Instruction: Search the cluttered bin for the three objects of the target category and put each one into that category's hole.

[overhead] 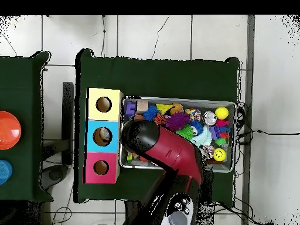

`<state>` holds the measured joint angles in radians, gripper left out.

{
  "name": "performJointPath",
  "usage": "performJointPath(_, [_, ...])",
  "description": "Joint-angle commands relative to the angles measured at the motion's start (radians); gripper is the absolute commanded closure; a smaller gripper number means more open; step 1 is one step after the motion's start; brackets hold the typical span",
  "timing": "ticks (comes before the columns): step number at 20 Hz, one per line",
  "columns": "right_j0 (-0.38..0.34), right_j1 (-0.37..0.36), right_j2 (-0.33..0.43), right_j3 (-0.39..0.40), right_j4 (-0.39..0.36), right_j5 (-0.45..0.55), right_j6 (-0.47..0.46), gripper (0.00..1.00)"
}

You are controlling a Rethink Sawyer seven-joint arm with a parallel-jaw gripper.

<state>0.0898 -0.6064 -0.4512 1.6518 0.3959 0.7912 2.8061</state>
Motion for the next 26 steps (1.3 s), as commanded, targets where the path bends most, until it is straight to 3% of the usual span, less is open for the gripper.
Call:
performJointPath(1, [-0.038, 0.057, 0.017, -0.091, 0.026, 0.119, 0.228, 0.00])
performJointPath(5, [-0.053, 0.080, 0.059, -0.069, 0.065, 0.023, 0.218, 0.00])
performJointPath(14, [-0.041, 0.092, 0.040, -0.072, 0.074, 0.060, 0.231, 0.00])
performJointPath(17, [-0.034, 0.094, 0.058, -0.036, 0.102, 0.026, 0.243, 0.00])
performJointPath(23, [-0.023, 0.103, 0.128, 0.077, 0.200, -0.134, 0.239, 0.00])
performJointPath(26, [-0.015, 0.110, 0.132, 0.086, 0.224, -0.153, 0.229, 0.00])
